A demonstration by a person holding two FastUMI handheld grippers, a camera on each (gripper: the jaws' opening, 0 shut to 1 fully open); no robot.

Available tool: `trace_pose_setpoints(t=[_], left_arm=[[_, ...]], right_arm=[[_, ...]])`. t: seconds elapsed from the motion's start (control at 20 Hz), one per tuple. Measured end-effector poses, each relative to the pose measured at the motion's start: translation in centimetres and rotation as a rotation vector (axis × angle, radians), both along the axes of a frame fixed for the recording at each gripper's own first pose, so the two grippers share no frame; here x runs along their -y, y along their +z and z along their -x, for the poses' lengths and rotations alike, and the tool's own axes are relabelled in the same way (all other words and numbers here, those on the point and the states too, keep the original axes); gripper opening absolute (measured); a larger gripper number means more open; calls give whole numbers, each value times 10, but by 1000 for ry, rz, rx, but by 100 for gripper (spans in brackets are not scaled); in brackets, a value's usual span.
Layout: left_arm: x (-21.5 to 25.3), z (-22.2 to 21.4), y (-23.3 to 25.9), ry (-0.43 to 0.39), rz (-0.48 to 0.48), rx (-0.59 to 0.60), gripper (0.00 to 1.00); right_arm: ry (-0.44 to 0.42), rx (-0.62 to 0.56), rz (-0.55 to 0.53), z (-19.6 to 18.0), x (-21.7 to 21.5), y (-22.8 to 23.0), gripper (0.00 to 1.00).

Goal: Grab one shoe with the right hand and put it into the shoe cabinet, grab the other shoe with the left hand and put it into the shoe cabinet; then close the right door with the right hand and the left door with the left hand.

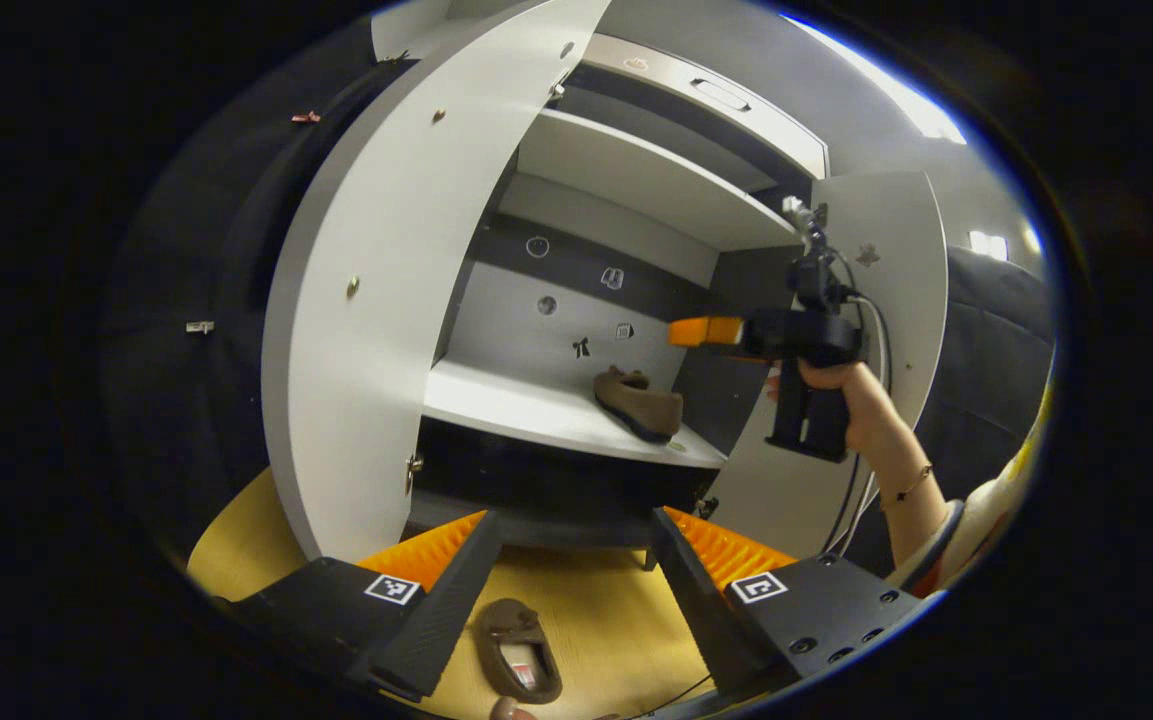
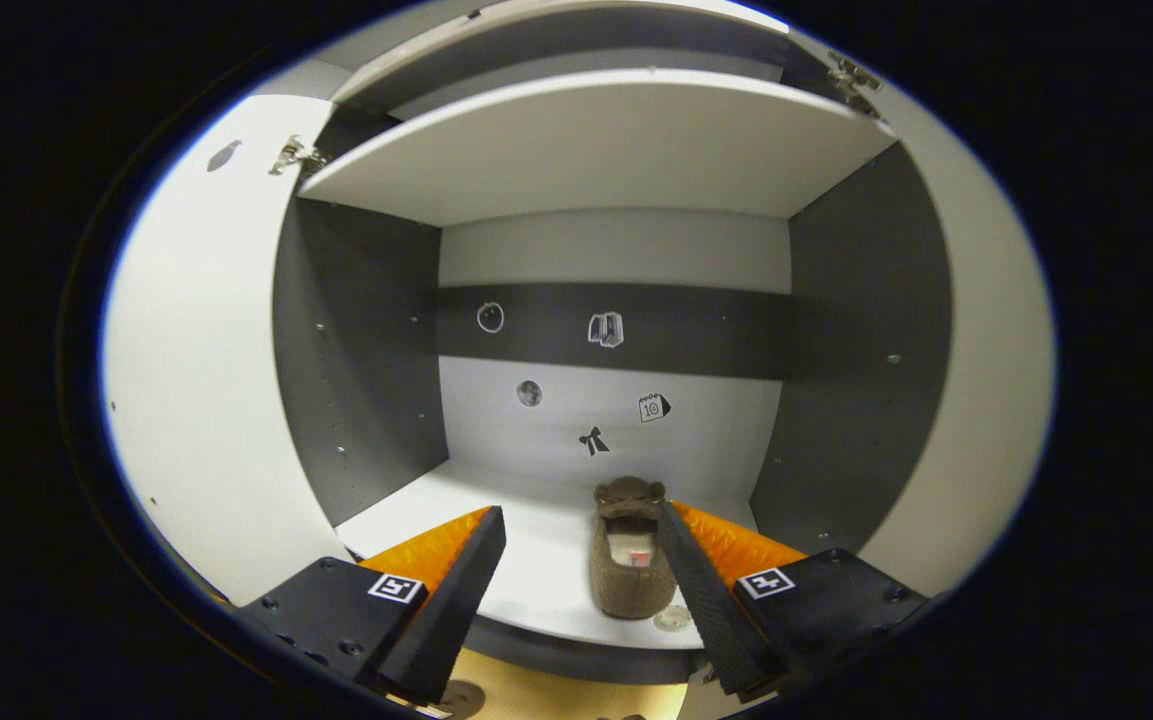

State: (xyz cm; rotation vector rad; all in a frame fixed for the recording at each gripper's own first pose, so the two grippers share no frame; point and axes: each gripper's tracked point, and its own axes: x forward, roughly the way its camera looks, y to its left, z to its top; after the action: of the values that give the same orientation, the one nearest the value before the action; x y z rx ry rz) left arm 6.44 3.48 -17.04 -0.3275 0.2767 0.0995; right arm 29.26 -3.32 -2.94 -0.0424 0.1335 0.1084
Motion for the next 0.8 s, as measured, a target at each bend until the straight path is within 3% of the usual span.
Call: trace_pose_setpoints(t=[0.15, 0.3, 0.4, 0.6, 0.7, 0.8], left_arm=[[2, 3, -43, -1, 35, -58, 90], [6, 12, -99, -6, -6, -169, 89], [14, 16, -139, -43, -46, -231, 78], [26, 21, -208, -92, -70, -343, 78], [27, 19, -236, -101, -65, -383, 74], [19, 11, -257, -83, -97, -404, 64]], right_arm=[[32, 48, -27, 51, -12, 6, 98], [34, 62, -36, 99, -12, 0, 98], [39, 30, -48, 127, -13, -10, 98], [42, -11, -76, 164, -10, -21, 98], [37, -36, -74, 178, -5, -25, 98], [27, -57, -58, 190, 2, -28, 98]])
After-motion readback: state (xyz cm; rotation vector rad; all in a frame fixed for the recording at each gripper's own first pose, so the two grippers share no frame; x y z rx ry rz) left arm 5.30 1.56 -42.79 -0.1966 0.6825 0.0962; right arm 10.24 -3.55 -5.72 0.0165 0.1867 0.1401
